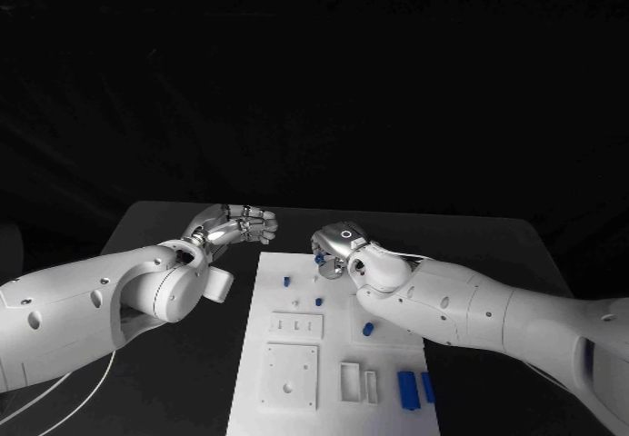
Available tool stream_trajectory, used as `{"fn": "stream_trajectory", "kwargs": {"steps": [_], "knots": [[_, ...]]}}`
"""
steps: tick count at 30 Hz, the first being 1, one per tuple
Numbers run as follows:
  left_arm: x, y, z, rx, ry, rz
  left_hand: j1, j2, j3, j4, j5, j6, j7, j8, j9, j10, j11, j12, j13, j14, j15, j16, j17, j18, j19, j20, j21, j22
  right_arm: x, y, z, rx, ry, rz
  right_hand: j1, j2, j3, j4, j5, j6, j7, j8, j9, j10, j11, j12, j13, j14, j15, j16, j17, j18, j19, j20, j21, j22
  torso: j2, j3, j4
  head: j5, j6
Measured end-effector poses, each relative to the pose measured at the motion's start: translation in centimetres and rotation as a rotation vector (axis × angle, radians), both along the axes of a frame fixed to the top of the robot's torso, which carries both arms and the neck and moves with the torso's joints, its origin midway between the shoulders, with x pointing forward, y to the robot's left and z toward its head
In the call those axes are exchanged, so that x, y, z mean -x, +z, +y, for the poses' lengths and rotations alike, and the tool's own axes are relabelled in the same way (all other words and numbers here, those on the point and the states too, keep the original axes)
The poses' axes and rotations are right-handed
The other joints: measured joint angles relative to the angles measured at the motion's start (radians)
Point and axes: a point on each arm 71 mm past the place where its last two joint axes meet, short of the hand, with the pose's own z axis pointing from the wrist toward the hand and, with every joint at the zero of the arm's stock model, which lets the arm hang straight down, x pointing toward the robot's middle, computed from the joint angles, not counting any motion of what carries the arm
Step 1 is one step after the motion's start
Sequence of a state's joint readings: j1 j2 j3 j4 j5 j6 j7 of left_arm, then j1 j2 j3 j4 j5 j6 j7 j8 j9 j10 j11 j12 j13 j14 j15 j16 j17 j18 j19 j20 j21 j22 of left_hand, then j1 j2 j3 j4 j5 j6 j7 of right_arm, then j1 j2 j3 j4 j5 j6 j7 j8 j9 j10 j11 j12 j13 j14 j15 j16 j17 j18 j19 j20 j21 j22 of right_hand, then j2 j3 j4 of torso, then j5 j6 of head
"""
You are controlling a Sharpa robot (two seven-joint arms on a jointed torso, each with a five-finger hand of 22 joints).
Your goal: Assemble the parts on the task board
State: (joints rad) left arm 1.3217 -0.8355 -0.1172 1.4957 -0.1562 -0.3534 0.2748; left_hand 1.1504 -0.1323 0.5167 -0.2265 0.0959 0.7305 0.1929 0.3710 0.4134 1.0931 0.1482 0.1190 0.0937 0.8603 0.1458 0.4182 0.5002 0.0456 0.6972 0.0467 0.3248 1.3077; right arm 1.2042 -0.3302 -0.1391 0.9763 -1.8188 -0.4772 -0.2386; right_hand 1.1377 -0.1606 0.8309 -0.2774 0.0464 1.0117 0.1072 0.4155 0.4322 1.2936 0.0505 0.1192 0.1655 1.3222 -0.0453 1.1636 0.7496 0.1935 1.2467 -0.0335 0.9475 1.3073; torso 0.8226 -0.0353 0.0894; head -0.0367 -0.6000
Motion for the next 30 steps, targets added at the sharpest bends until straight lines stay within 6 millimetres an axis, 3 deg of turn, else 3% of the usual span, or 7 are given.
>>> {"fn": "stream_trajectory", "kwargs": {"steps": [30], "knots": [[-0.15,-0.04,-0.31,0.000,-0.004,0.000,-0.004,0.004,0.005,-0.005,0.011,0.000,0.000,-0.004,-0.001,0.000,0.000,-0.004,0.000,0.000,0.000,0.000,-0.001,0.000,0.000,0.000,0.000,0.000,-0.10,-0.43,0.44,0.044,-0.010,0.042,0.000,0.000,0.001,-0.002,0.000,-0.002,0.001,-0.001,0.003,-0.002,0.002,-0.004,0.002,0.001,-0.002,0.000,-0.004,-0.001,-0.003,-0.004,0.004,0.000,0.000,-0.0021,-0.0015,0.006,-0.012]]}}
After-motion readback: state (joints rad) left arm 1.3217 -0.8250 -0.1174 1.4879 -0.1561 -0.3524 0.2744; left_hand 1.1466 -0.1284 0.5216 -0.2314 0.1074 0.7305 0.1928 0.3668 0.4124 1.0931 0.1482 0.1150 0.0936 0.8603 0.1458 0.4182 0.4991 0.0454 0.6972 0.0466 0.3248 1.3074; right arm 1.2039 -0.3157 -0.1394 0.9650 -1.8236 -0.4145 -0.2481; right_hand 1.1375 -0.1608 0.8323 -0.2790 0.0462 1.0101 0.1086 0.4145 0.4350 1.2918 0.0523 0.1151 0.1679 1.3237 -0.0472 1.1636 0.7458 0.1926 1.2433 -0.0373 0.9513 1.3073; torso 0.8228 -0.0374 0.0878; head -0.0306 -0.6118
